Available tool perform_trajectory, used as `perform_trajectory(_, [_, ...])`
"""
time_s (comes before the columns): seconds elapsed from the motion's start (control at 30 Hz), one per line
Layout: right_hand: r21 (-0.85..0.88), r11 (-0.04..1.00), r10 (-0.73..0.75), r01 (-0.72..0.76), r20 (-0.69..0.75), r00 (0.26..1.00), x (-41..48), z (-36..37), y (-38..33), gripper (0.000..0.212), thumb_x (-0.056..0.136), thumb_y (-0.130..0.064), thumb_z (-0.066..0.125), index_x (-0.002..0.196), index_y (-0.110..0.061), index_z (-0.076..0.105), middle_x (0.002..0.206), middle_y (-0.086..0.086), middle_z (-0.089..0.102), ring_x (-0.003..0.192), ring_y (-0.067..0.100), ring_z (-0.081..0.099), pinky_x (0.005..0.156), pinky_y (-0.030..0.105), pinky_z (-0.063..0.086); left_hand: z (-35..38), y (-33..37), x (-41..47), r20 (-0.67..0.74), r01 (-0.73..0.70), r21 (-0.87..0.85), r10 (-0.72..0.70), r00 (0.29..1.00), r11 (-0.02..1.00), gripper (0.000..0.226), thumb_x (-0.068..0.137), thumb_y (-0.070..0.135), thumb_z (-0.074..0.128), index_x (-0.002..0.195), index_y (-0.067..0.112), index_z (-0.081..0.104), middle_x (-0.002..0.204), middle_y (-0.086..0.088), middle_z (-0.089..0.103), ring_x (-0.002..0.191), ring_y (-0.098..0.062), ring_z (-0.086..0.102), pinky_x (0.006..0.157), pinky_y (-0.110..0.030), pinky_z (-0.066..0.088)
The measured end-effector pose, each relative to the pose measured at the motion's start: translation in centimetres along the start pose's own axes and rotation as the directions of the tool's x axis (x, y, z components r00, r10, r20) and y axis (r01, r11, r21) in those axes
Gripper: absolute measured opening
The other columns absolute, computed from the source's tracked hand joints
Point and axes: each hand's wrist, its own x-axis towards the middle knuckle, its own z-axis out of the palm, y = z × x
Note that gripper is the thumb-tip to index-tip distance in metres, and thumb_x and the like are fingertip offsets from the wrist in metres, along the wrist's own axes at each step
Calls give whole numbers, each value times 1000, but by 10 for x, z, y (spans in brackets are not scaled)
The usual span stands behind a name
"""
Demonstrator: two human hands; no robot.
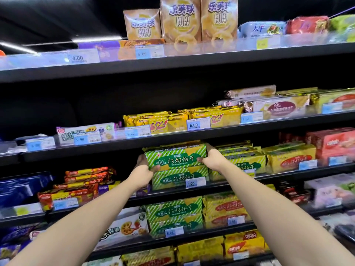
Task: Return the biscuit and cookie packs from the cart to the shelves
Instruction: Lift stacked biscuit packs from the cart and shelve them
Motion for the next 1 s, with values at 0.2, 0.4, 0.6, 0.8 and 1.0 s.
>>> perform_trajectory(0.2, [-212, 977, 9, -4, 24, 1000, 1, -8, 3, 89, 95, -44, 64, 161, -19, 9, 158, 18, 36, 110, 26, 57, 83, 36, 48, 0, -3, 7, 65, 31, 46, -34, 997, 998, 96, 97, 51, 58, 158, 2, 3, 167, -17, 6, 150, -32, 25, 116, -32, 28])
perform_trajectory(0.4, [-307, 950, 46, -58, -47, 998, -11, -6, 0, 91, 96, -48, 62, 161, -12, 9, 112, 13, 69, 103, 32, 64, 88, 44, 54, 5, -1, 1, 101, 114, 82, -122, 987, 990, 106, 92, 61, 59, 159, 8, -3, 167, -17, 2, 152, -34, 19, 121, -38, 26])
perform_trajectory(0.6, [-279, 953, 73, -113, -152, 986, -31, -10, 3, 25, 96, -25, 61, 102, -2, 54, 88, 10, 58, 97, 38, 59, 91, 50, 51, 5, 4, -21, -13, 171, 154, -171, 985, 973, 85, 94, 54, 59, 154, 4, 24, 149, -25, 40, 138, -42, 38, 109, -48, 40])
perform_trajectory(0.8, [-257, 964, 50, -67, -75, 996, -66, -7, 6, 41, 99, -29, 59, 133, -6, 58, 128, 18, 60, 120, 39, 55, 100, 48, 48, 0, 20, -61, -34, 259, 164, -257, 966, 952, 68, 95, 49, 59, 143, 4, 43, 133, -26, 52, 122, -45, 52, 102, -48, 45])
perform_trajectory(1.0, [-255, 966, 56, -45, 37, 998, -104, 15, 18, 31, 98, -25, 59, 126, -15, 66, 127, 12, 62, 118, 34, 58, 99, 48, 48, 1, 33, -117, 22, 170, 222, -180, 983, 960, 57, 98, 38, 59, 146, 10, 47, 138, -16, 54, 129, -35, 49, 106, -42, 41])
